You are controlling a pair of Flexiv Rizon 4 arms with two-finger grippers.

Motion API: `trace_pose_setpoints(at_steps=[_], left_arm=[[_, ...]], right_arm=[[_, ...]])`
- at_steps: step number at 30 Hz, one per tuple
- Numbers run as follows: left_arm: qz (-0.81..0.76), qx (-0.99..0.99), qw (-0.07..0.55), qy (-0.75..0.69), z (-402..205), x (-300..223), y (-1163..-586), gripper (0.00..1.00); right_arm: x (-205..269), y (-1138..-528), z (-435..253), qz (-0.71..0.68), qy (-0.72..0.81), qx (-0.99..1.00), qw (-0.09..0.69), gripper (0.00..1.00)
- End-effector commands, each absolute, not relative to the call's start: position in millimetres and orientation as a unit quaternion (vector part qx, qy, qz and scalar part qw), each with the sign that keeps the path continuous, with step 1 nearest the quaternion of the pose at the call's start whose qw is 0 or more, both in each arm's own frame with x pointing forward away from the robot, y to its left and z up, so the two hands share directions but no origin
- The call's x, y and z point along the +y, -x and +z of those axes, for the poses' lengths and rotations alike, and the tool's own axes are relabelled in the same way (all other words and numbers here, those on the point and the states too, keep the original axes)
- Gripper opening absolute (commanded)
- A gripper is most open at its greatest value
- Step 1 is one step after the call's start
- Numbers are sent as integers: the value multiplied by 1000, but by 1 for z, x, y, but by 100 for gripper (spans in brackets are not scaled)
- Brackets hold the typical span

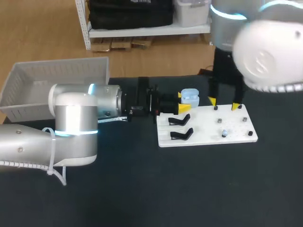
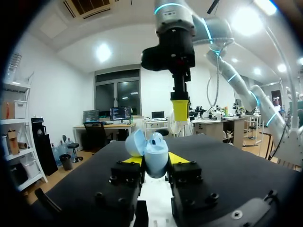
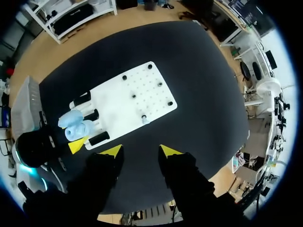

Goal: Pick up each earbud case from the left stands, insert the matching earbuds, close the lid, and place the case in the box.

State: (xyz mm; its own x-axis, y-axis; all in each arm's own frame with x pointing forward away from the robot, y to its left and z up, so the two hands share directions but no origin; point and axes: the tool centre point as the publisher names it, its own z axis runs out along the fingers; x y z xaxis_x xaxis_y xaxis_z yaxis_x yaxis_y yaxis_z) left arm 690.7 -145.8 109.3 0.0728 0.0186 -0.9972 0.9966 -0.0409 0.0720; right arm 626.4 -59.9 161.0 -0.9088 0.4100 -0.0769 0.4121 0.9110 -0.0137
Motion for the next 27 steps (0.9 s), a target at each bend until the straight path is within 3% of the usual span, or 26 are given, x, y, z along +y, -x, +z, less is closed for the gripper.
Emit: trace_pose_setpoints(at_steps=[1,19,22,23,25,26,27], left_arm=[[-485,476,506,-531,109,-146,-689,0],[-485,476,506,-531,109,-146,-689,0],[-485,476,506,-531,109,-146,-689,0],[-485,476,506,-531,109,-146,-689,0],[-485,476,506,-531,109,-146,-689,0],[-485,476,506,-531,109,-146,-689,0],[-485,476,506,-531,109,-146,-689,0]], right_arm=[[-71,-614,155,103,-201,969,104,46],[-82,-625,103,87,-148,981,89,45],[-83,-627,103,91,-147,981,87,36],[-83,-627,102,93,-145,981,87,28],[-84,-627,103,96,-142,981,87,22],[-84,-627,103,96,-141,981,88,2],[-84,-627,103,96,-141,981,88,0]])
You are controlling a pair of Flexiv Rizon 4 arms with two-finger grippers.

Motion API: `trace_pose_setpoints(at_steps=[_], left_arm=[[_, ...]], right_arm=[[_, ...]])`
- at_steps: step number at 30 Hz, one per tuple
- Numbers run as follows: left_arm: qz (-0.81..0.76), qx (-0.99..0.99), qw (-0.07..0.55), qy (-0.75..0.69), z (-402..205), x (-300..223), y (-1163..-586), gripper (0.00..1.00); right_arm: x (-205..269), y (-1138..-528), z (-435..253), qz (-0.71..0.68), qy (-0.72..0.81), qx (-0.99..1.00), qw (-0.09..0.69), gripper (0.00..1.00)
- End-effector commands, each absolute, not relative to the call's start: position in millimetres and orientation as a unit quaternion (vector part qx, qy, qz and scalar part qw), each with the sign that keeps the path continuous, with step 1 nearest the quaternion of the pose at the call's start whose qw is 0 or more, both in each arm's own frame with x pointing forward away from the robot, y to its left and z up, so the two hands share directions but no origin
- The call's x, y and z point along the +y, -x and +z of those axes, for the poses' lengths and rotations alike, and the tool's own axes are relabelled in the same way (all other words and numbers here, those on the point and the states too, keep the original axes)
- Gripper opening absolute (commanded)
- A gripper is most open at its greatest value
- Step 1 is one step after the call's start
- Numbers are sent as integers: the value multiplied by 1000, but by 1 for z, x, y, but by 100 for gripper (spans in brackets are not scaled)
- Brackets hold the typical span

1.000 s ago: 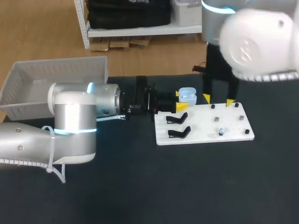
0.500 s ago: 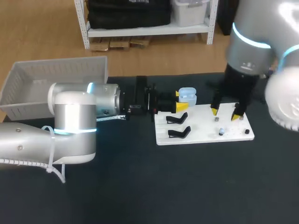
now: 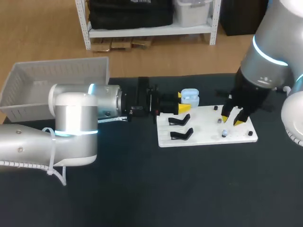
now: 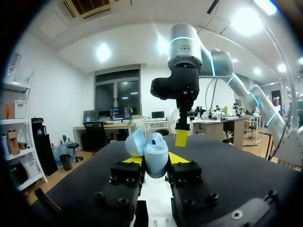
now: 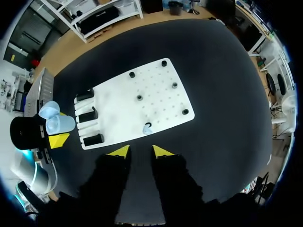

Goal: Pick up each earbud case from the left stands, insert the matching earbuds, close the lid, and place the case in the box.

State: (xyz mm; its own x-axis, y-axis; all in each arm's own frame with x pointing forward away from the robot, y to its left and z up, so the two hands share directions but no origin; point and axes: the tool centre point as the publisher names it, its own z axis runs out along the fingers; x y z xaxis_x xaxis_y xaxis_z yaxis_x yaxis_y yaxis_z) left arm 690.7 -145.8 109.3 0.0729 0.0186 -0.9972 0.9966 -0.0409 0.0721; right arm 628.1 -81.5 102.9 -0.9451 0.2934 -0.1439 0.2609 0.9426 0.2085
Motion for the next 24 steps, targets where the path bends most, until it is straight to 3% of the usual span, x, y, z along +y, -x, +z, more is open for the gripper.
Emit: trace_pose_setpoints(at_steps=[1,24], left_arm=[[-485,476,506,-531,109,-146,-689,0],[-485,476,506,-531,109,-146,-689,0]], right_arm=[[-84,-627,103,97,-140,981,88,0],[-83,-625,102,94,-137,982,84,0]])
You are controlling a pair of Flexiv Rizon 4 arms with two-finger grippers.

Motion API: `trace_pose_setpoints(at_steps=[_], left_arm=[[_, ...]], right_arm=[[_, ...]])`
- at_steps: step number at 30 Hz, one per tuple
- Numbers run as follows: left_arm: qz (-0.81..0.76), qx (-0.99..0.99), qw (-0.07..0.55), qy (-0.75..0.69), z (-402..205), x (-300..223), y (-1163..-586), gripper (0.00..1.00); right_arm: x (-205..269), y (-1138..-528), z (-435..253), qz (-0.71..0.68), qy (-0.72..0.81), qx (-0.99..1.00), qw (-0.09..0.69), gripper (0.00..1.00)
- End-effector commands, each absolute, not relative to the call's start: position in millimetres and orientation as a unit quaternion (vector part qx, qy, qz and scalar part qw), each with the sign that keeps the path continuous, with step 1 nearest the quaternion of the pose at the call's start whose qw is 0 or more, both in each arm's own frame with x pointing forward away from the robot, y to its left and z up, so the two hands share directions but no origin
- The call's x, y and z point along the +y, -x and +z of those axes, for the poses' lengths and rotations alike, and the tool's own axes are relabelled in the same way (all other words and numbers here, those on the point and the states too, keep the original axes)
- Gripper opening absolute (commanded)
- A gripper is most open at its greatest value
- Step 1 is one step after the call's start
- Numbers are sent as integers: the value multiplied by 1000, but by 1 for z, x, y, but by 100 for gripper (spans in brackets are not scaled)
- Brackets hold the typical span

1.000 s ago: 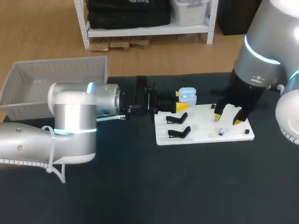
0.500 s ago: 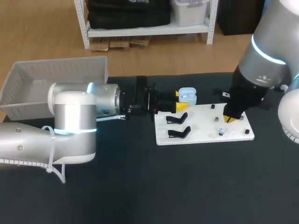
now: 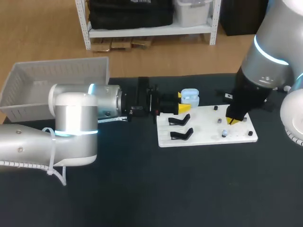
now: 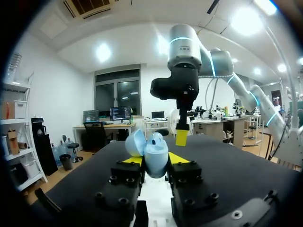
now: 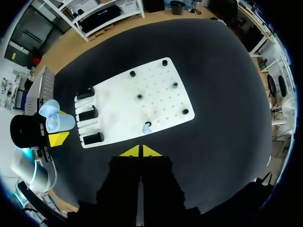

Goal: Pick up each earbud case from the left stands, insert the matching earbuds, close the lid, and place the case in the box.

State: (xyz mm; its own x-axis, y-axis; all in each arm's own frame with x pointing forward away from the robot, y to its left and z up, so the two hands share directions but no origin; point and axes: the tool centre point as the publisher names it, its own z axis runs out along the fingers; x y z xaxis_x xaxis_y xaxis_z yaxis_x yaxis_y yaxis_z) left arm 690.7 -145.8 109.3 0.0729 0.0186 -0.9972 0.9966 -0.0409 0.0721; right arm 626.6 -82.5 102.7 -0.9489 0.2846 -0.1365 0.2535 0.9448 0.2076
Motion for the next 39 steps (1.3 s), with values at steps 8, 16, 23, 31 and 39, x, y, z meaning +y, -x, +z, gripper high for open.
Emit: trace_pose_setpoints(at_steps=[8,16,23,31,39], left_arm=[[-485,476,506,-531,109,-146,-689,0],[-485,476,506,-531,109,-146,-689,0],[-485,476,506,-531,109,-146,-689,0],[-485,476,506,-531,109,-146,-689,0],[-485,476,506,-531,109,-146,-689,0]], right_arm=[[-83,-625,102,96,-147,981,78,86],[-85,-624,98,91,-150,981,86,100],[-85,-620,91,76,-128,982,113,100],[-86,-623,72,60,-116,985,111,100],[-88,-636,48,33,-127,986,100,100]])
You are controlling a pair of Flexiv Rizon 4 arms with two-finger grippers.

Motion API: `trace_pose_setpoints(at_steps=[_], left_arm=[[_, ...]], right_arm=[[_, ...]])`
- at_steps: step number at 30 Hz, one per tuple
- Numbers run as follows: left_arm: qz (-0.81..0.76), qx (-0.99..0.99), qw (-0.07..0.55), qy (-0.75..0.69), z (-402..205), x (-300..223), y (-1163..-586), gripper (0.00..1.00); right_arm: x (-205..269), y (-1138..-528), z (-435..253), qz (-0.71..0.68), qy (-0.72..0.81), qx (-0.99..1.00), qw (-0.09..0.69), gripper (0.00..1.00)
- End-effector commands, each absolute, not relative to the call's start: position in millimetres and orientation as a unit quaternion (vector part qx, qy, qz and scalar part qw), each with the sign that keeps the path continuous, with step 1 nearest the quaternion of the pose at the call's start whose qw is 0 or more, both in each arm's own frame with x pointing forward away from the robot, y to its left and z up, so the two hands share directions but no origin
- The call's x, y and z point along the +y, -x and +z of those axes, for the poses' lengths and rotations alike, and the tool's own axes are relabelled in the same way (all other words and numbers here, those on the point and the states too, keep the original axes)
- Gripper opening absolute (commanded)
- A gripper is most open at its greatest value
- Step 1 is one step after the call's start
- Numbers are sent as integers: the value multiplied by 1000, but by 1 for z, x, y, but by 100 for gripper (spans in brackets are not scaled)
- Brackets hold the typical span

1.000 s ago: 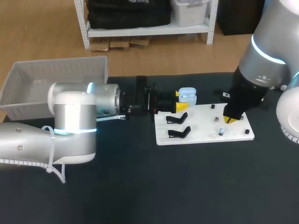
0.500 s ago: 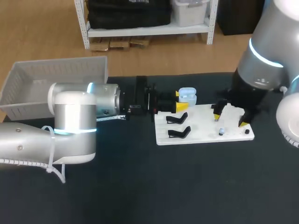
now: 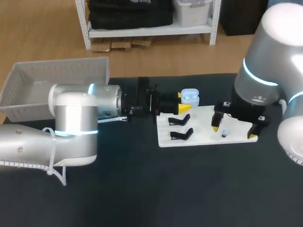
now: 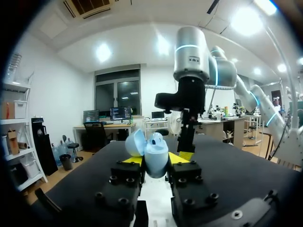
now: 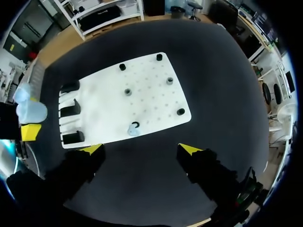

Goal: Pick up each earbud case from the left stands, insert the matching earbuds, close the lid, and place the case in the box.

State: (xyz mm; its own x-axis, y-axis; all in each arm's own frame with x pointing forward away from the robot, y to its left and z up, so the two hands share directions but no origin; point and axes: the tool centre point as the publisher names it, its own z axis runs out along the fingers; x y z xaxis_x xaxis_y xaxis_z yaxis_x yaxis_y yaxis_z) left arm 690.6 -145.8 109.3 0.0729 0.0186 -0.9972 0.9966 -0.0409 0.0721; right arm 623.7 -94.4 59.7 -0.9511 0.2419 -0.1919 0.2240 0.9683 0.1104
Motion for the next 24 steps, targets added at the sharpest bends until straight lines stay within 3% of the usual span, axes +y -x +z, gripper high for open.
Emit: trace_pose_setpoints(at_steps=[1,5,9,13,24], left_arm=[[-485,476,506,-531,109,-146,-689,0],[-485,476,506,-531,109,-146,-689,0],[-485,476,506,-531,109,-146,-689,0],[-485,476,506,-531,109,-146,-689,0],[-485,476,506,-531,109,-146,-689,0]], right_arm=[[-88,-637,47,32,-127,986,98,100],[-85,-643,42,26,-136,985,98,93],[-83,-647,41,27,-146,984,97,60],[-83,-650,38,25,-158,983,93,40],[-85,-650,36,24,-200,976,80,33]])
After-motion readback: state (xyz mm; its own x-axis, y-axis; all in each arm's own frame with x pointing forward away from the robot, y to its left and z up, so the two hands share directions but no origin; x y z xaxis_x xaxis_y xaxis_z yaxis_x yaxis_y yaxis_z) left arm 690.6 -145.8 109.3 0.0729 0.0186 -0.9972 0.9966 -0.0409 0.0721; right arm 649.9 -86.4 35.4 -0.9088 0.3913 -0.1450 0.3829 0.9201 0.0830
